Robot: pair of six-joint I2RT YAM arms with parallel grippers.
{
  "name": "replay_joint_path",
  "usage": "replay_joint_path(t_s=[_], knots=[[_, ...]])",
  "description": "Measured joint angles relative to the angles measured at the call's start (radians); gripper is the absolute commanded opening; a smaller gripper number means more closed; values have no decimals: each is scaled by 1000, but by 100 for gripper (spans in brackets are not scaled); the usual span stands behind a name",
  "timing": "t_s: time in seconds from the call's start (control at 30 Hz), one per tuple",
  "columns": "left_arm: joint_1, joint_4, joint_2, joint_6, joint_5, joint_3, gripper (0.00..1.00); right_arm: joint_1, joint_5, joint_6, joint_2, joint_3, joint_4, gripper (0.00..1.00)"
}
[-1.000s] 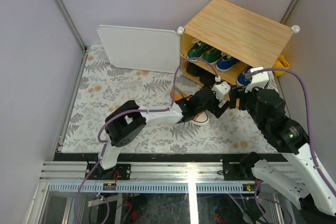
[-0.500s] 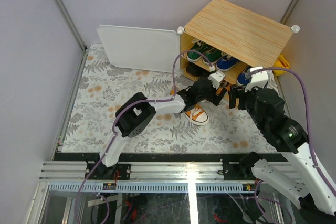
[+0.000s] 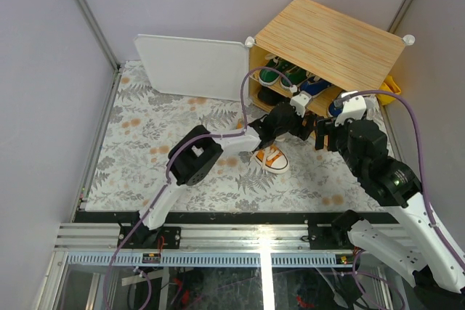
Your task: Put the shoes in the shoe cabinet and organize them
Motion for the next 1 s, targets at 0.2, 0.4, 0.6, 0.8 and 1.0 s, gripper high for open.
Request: replay_joint_path(t_s=[0.2,0.4,0.6,0.8,1.0], knots=[[18,-8,58,-37,14,65,72,0,0,0,2,-6,-11,78],[17,-14,76,-43,40,74,71,0,5,0,8,-8,-13,78],[19,-20,78,-53,35,76,15,0,19,0,9,-9,-14,78],[17,-43,91,-63,37,106,0,0,20,0,8,-11,-20,78],[17,-48,93,-105,-3,109,0,0,26,0,4,-11,-27,78]])
